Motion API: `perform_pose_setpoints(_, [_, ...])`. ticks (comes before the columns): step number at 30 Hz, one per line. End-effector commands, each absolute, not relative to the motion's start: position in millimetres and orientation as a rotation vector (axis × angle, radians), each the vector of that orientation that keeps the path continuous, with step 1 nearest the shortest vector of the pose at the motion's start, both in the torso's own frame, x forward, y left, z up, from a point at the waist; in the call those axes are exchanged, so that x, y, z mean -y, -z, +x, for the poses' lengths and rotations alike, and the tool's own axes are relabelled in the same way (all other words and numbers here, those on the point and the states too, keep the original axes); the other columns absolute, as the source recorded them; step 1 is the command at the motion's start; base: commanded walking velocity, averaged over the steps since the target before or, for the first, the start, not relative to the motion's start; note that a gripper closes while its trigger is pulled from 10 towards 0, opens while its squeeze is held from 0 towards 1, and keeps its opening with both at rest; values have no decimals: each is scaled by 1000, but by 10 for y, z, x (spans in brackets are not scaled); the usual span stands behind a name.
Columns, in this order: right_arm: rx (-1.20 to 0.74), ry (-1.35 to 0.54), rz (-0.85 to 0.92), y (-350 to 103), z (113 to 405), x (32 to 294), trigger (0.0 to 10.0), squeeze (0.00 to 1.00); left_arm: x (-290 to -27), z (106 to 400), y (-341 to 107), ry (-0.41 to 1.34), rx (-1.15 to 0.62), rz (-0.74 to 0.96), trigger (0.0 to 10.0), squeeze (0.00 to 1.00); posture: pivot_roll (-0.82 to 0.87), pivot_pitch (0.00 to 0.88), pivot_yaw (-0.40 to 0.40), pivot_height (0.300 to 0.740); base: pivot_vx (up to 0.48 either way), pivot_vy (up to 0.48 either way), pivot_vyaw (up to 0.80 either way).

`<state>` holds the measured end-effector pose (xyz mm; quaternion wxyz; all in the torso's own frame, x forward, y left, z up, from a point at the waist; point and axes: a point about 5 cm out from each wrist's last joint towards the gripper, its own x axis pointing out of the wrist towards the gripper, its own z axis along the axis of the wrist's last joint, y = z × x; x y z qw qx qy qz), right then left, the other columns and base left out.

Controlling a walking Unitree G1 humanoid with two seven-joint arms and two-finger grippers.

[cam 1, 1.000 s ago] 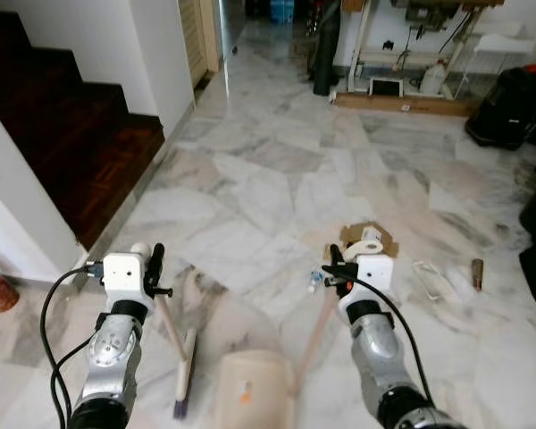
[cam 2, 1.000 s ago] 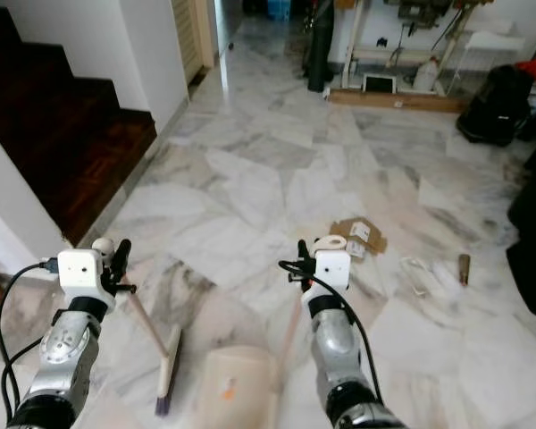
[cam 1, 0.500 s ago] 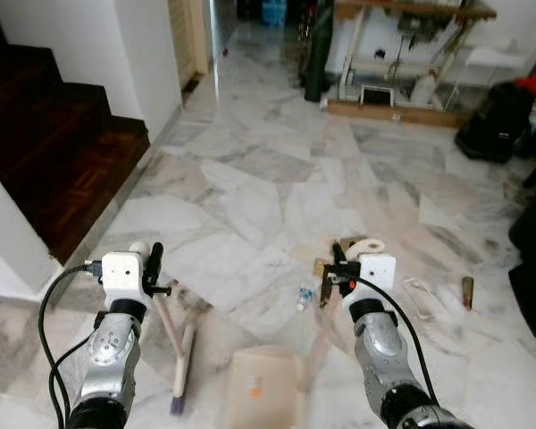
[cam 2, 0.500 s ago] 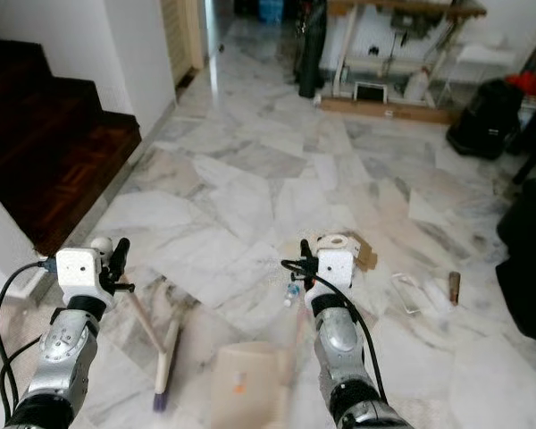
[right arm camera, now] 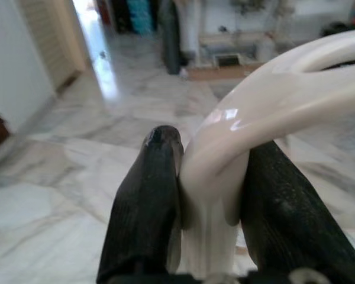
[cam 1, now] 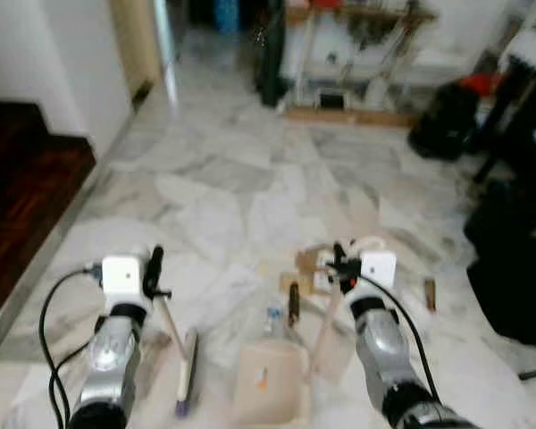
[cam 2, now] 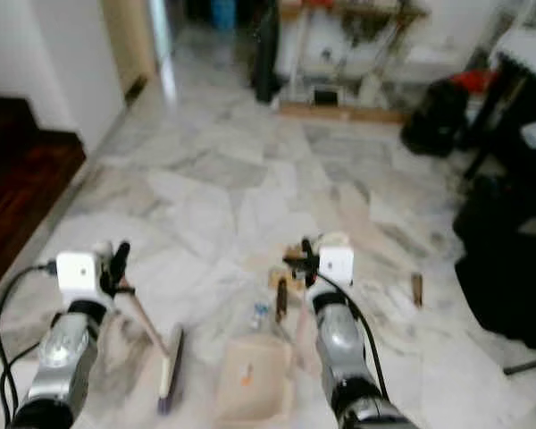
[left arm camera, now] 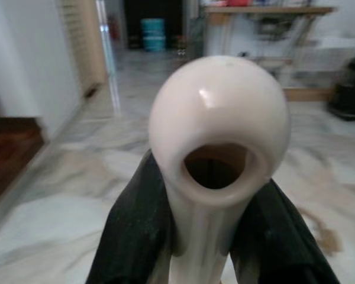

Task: Sweep floor

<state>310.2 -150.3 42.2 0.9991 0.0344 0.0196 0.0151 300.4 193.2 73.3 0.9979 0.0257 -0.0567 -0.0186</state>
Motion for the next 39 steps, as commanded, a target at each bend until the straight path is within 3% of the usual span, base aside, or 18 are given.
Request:
perform_pose_setpoints(1, [23, -56, 63, -574, 3201, 1434, 10000, 0, -2000, 3032, -847, 25, 162, 64, 10000, 0, 68, 0, -25, 740, 379, 0, 0])
perform_pose_setpoints(39, [28, -50, 57, -584, 3211, 1470, 10000, 0, -1982, 3022, -881, 24, 178, 56, 10000, 0, 68, 0, -26, 740, 375, 0, 0])
